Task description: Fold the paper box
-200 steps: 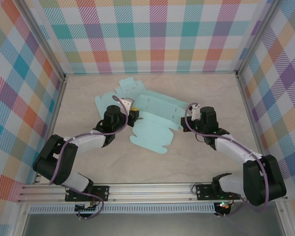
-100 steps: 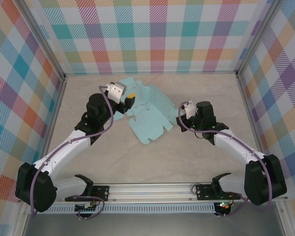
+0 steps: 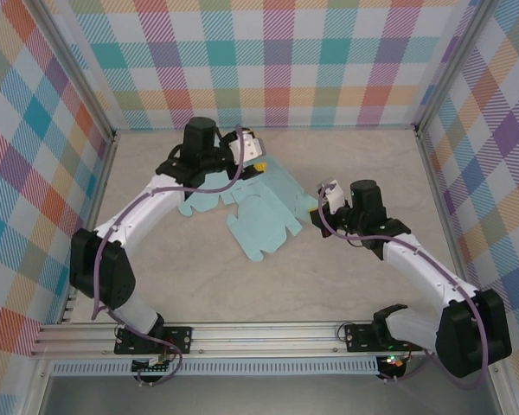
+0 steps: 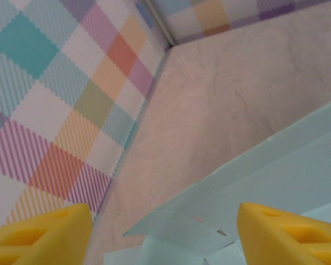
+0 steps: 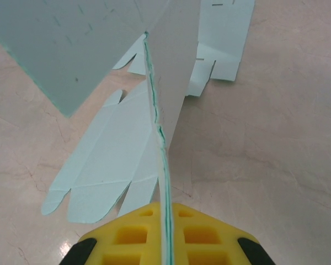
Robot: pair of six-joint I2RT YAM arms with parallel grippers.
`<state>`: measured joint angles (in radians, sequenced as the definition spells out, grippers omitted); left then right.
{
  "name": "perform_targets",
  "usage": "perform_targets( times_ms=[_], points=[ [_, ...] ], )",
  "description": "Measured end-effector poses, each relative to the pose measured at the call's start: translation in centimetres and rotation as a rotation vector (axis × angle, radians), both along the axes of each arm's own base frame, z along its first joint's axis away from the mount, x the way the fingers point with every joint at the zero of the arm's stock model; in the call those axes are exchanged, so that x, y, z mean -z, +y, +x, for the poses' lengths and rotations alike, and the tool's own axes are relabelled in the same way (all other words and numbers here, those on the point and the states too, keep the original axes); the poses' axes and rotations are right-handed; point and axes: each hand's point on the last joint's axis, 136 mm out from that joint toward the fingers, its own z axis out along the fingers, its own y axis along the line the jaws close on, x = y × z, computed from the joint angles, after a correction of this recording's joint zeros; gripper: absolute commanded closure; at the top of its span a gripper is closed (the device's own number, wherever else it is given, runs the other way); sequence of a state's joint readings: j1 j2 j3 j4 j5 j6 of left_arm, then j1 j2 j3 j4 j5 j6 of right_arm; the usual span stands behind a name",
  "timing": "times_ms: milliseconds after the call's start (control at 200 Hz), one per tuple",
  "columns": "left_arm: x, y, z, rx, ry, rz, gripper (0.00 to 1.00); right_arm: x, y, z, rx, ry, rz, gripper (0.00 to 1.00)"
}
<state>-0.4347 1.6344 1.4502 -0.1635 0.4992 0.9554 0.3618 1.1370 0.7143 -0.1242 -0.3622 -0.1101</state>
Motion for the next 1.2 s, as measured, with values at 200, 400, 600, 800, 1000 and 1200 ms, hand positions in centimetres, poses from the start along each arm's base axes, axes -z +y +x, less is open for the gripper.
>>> perform_targets(
  times_ms=[200, 400, 600, 800, 1000, 1200],
  points=[
    [1.7, -0.8, -0.2, 0.117, 0.036, 0.125, 0.34, 0.0, 0.1, -0.2, -0.011, 0.002, 0.003, 1.00],
    [4.9, -0.9, 0.5, 0.135, 0.079, 0.208, 0.38, -0.1, 0.3, -0.4, -0.024, 0.006, 0.012, 1.00],
    [7.3, -1.3, 1.2, 0.129, 0.104, 0.253, 0.38, -0.2, 0.5, -0.6, -0.037, 0.010, 0.021, 1.00],
    [6.7, -2.3, 2.0, 0.137, 0.068, 0.262, 0.50, -0.2, 0.6, -0.6, -0.041, 0.012, 0.024, 1.00],
    [6.4, -2.9, 2.1, 0.141, 0.038, 0.278, 0.48, -0.4, 0.7, -0.7, -0.048, 0.015, 0.028, 1.00],
    [6.3, -2.9, 2.2, 0.141, 0.025, 0.287, 0.48, -0.2, 0.7, -0.6, -0.051, 0.023, 0.027, 1.00]
  ],
)
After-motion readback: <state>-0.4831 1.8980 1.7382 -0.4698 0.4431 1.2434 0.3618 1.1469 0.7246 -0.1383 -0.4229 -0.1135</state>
